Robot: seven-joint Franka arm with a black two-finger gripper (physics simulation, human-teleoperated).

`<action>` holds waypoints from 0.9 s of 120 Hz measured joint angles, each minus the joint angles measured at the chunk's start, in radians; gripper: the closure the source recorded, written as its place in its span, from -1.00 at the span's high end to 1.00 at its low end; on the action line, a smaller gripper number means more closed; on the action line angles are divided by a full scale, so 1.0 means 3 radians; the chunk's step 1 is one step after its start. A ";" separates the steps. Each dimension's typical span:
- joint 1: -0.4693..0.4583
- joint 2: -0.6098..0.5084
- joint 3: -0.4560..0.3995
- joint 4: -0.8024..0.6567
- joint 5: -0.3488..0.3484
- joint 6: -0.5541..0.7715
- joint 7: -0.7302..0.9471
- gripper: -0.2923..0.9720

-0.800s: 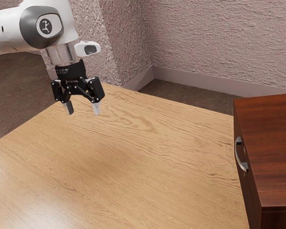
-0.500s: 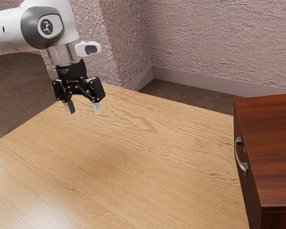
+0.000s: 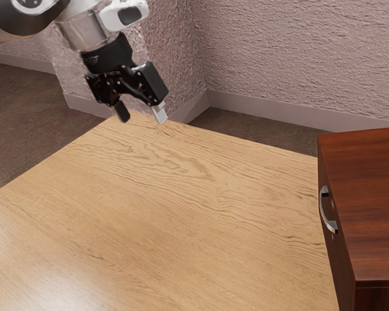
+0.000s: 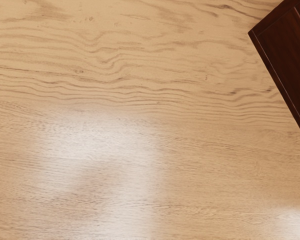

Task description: Pull the drawer handle with one arm to open the drawer

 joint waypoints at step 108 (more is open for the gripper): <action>-0.0436 0.0104 -0.0428 -0.0678 0.0121 0.0563 -0.2716 0.54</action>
